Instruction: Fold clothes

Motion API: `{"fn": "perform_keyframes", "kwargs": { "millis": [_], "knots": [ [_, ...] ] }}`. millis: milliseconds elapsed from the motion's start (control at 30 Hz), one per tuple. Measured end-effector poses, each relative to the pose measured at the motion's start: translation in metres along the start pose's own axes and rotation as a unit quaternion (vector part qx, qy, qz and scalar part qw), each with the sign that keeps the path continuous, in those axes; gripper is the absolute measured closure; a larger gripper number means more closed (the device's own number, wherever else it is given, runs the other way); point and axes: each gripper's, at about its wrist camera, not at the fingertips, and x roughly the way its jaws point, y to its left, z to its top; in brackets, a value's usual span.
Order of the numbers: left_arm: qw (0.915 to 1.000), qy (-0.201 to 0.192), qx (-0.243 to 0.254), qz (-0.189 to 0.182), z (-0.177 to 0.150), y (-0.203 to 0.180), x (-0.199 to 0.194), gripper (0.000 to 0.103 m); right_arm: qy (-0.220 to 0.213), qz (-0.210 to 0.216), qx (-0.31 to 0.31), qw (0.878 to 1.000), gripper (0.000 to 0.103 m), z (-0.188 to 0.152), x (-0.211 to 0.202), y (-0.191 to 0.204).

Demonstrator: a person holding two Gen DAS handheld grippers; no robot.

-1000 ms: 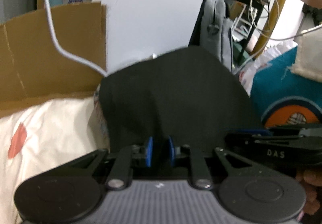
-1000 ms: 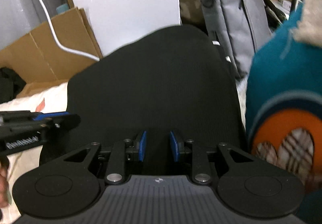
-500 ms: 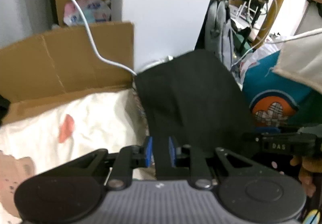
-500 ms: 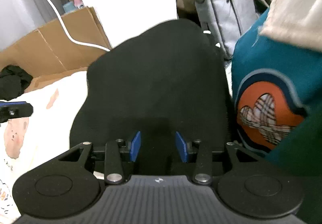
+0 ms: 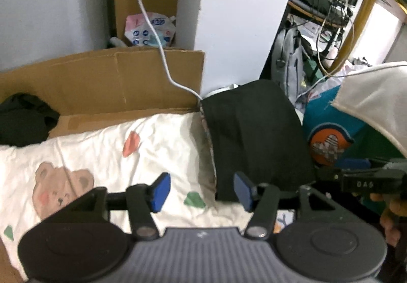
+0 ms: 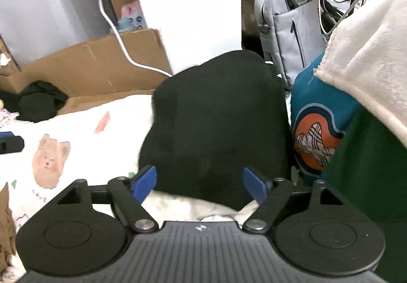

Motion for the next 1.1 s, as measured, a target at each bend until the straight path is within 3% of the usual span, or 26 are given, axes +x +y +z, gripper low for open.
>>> {"fn": "perform_keyframes", "kwargs": {
  "millis": [233, 400, 633, 833, 1100],
  "knots": [
    [0.9995, -0.021, -0.018, -0.015, -0.010, -0.007, -0.059, 0.027, -0.012, 0.036, -0.035, 0.999, 0.003, -0.013, -0.050, 0.019],
    [0.9989, -0.014, -0.044, 0.002, -0.021, -0.002, -0.091, 0.026, -0.030, 0.045, -0.076, 0.996, 0.002, -0.019, -0.079, 0.025],
    [0.9956, -0.032, -0.086, 0.017, -0.039, 0.016, -0.122, 0.025, -0.039, 0.062, -0.074, 0.995, 0.002, -0.024, -0.102, 0.021],
    [0.9923, -0.017, -0.090, 0.083, -0.048, 0.025, -0.157, 0.025, -0.048, 0.084, -0.057, 0.994, 0.002, -0.031, -0.119, 0.024],
    [0.9822, -0.079, -0.124, 0.117, -0.079, 0.056, -0.226, 0.016, -0.032, 0.120, -0.034, 0.992, 0.002, -0.036, -0.131, 0.047]
  ]
}}
